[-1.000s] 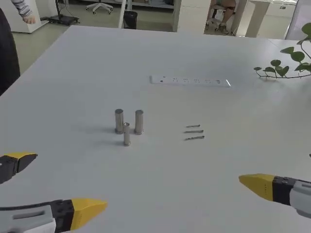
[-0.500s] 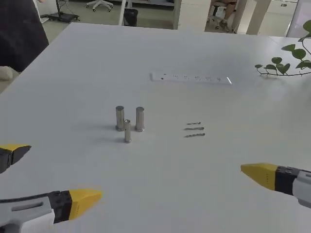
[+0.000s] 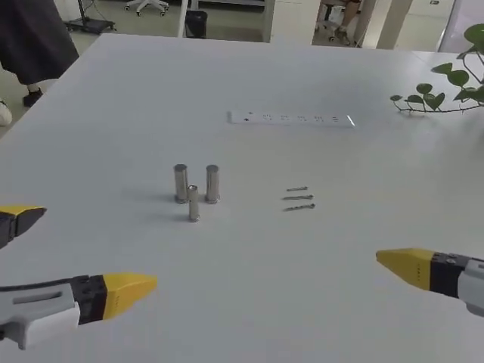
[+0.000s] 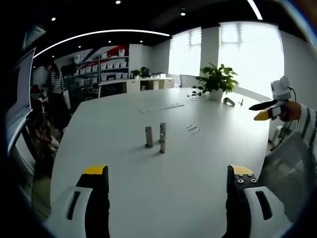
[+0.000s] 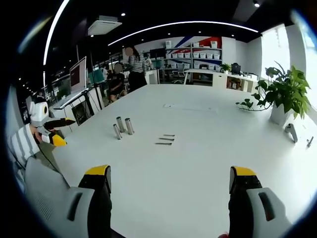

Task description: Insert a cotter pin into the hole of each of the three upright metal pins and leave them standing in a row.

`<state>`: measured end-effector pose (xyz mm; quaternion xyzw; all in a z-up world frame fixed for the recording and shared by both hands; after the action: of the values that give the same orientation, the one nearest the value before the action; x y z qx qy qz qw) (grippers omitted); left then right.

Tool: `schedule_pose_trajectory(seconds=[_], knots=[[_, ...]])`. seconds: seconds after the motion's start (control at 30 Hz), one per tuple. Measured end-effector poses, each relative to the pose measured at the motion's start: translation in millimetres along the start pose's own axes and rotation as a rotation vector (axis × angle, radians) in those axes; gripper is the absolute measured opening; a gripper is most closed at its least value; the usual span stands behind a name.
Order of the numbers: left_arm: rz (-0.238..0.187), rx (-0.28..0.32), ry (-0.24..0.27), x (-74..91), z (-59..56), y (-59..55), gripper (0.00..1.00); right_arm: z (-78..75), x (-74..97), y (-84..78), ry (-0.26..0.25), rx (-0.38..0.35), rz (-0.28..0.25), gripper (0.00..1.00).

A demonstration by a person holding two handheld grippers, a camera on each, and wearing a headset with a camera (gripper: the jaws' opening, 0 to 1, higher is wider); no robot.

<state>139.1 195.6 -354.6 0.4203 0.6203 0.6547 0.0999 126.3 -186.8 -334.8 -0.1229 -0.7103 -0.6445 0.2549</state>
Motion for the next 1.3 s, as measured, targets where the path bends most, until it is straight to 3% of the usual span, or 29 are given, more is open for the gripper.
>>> schedule_pose_trajectory(seconds=[0.67, 0.77, 1.23, 1.3], knots=[[0.017, -0.046, -0.057, -17.4, -0.4, 13.7, 0.96, -8.1, 7.3, -1.3, -0.035, -0.019, 0.010, 0.98], [0.031, -0.055, -0.090, -22.2, -1.3, 15.1, 0.93, -8.1, 7.3, -1.4, -0.035, -0.017, 0.014, 0.98], [0.034, -0.078, -0.142, -43.0, 0.6, 23.3, 0.88, -6.8, 4.9, 0.8, -0.032, -0.003, 0.039, 0.98], [0.013, -0.055, -0.154, -45.6, 1.6, 26.0, 0.86, -6.9, 4.8, 1.0, -0.033, -0.001, 0.042, 0.98]])
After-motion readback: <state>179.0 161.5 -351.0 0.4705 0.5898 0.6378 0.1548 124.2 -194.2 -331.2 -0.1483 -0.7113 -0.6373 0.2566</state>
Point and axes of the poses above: the centre of the closed fingertips' face, and the gripper's own axes: x roughly backward along the fingers, z roughly to its left, y roughly out of its top, the point moved 7 cm from there along x, roughly backward along the fingers, and after that the axes turned 9 degrees about -y, right-handed, at the moved point
